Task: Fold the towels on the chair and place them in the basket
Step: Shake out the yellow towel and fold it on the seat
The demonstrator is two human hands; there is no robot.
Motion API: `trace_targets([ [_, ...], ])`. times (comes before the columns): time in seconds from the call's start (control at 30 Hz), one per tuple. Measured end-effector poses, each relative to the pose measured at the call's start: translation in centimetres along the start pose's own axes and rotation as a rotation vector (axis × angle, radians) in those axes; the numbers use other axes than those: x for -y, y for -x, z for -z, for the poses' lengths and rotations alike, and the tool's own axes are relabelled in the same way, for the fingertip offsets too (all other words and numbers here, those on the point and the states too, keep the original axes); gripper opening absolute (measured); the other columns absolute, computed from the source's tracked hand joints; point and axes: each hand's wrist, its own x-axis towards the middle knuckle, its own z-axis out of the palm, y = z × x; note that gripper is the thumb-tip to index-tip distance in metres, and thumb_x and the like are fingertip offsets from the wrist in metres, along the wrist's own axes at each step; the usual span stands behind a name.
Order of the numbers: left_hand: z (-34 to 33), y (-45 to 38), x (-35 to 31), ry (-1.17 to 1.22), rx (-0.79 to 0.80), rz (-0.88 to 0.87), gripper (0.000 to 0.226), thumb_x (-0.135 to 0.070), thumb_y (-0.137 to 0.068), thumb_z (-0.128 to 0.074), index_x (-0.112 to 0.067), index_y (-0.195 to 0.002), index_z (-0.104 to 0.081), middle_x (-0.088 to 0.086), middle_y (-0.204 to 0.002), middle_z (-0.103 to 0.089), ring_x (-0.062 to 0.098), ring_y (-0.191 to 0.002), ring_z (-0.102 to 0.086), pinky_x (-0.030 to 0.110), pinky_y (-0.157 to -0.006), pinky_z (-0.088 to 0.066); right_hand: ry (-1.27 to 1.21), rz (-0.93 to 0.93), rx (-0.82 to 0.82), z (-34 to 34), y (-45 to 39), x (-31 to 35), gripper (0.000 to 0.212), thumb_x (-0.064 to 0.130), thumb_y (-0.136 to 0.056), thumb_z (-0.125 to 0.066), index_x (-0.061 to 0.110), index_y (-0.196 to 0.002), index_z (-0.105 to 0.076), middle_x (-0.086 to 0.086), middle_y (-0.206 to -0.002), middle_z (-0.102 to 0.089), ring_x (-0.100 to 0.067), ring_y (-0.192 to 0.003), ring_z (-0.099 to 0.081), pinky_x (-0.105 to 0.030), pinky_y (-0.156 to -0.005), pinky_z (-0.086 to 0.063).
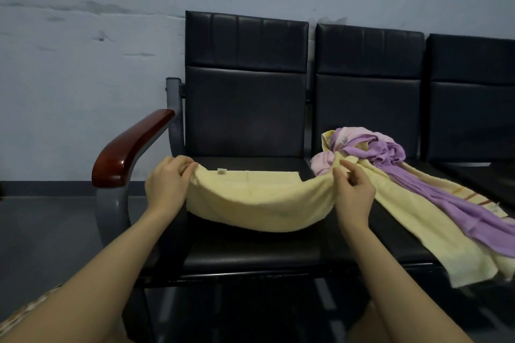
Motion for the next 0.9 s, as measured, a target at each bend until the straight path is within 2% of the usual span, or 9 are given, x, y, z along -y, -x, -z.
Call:
trace_targets([
  [0.1, 0.5, -1.1, -0.8, 0.178, -0.038, 0.097, 0.016, -0.023, -0.093, -0.059, -0.015, -0.1, -0.072, 0.002, -0.095, -0.069, 0.023, -0.093, -0.061, 0.039, -0.079, -0.05, -0.071, -0.013, -0.049, -0.3, -0.7, 1.2, 0.01, 0.01, -0.091, -0.062, 0.013, -0.101, -0.065, -0.004, -0.089, -0.06, -0.008, -0.077, -0.055, -0.022, -0.076, -0.048],
  [0.2, 1.3, -2.1, -1.8, 0.374, -0.078, 0.209, 0.016, -0.019, -0.091, -0.062, -0.015, -0.103, -0.071, -0.001, -0.095, -0.068, 0.019, -0.097, -0.062, 0.039, -0.09, -0.05, -0.121, -0.017, -0.061, -0.3, -1.4, 2.2, 0.011, 0.007, -0.092, -0.061, 0.013, -0.098, -0.068, -0.001, -0.088, -0.062, -0.005, -0.079, -0.057, -0.016, -0.076, -0.049],
  [0.3, 2.5, -3.1, -3.2, 0.451, -0.148, 0.218, 0.019, -0.019, -0.091, -0.062, -0.015, -0.108, -0.07, -0.002, -0.098, -0.067, 0.013, -0.096, -0.06, 0.027, -0.087, -0.046, -0.143, 0.017, -0.074, -0.3, -2.1, 3.5, 0.016, 0.005, -0.092, -0.06, 0.014, -0.103, -0.068, 0.005, -0.09, -0.065, 0.002, -0.081, -0.059, -0.011, -0.074, -0.05],
  [0.43, 3.6, -5.3, -5.3, 0.657, -0.186, 0.328, 0.019, -0.018, -0.091, -0.063, -0.013, -0.108, -0.07, -0.002, -0.096, -0.068, 0.015, -0.096, -0.061, 0.026, -0.086, -0.046, -0.153, 0.071, -0.082, -0.6, -3.3, 5.5, 0.022, 0.008, -0.093, -0.058, 0.019, -0.109, -0.068, 0.007, -0.086, -0.063, 0.001, -0.071, -0.055, -0.006, -0.064, -0.047],
  [0.5, 4.0, -6.5, -6.1, 0.733, -0.163, 0.38, 0.022, -0.017, -0.091, -0.062, -0.011, -0.111, -0.069, 0.0, -0.104, -0.067, 0.016, -0.103, -0.06, 0.025, -0.09, -0.044, -0.104, 0.106, -0.069, -0.8, -4.0, 6.1, 0.027, 0.01, -0.094, -0.057, 0.02, -0.118, -0.065, 0.004, -0.092, -0.062, -0.004, -0.07, -0.052, -0.006, -0.06, -0.045],
  [0.6, 4.2, -7.8, -6.8, 0.662, -0.042, 0.329, 0.036, -0.013, -0.092, -0.061, -0.01, -0.127, -0.059, 0.004, -0.129, -0.058, 0.02, -0.123, -0.051, 0.032, -0.106, -0.039, 0.049, 0.177, -0.038, -0.7, -4.9, 6.5, 0.031, 0.013, -0.094, -0.057, 0.015, -0.124, -0.061, 0.007, -0.109, -0.061, -0.008, -0.093, -0.057, -0.017, -0.082, -0.047],
  [0.67, 3.9, -8.3, -6.6, 0.554, 0.027, 0.284, 0.045, -0.009, -0.091, -0.06, -0.009, -0.135, -0.052, 0.007, -0.136, -0.053, 0.023, -0.127, -0.048, 0.038, -0.109, -0.038, 0.167, 0.217, -0.016, -0.5, -5.5, 6.1, 0.024, 0.013, -0.093, -0.057, 0.012, -0.117, -0.064, 0.005, -0.108, -0.061, -0.012, -0.103, -0.056, -0.025, -0.09, -0.045],
  [0.77, 2.9, -8.7, -5.2, 0.319, 0.009, 0.173, 0.033, -0.011, -0.091, -0.059, -0.008, -0.124, -0.061, 0.013, -0.126, -0.06, 0.027, -0.118, -0.054, 0.042, -0.105, -0.042, 0.273, 0.249, -0.017, -0.4, -6.4, 4.6, 0.011, 0.012, -0.09, -0.061, 0.009, -0.095, -0.07, -0.004, -0.096, -0.066, -0.019, -0.093, -0.059, -0.036, -0.085, -0.05],
  [0.9, 1.5, -7.7, -3.6, 0.152, -0.023, 0.12, 0.013, -0.021, -0.092, -0.06, -0.012, -0.095, -0.069, 0.006, -0.11, -0.056, 0.023, -0.1, -0.055, 0.038, -0.089, -0.045, 0.391, 0.213, -0.04, -0.3, -6.4, 3.1, 0.011, 0.011, -0.09, -0.06, 0.004, -0.091, -0.068, -0.003, -0.109, -0.05, -0.002, -0.078, -0.041, -0.02, -0.068, -0.03],
])
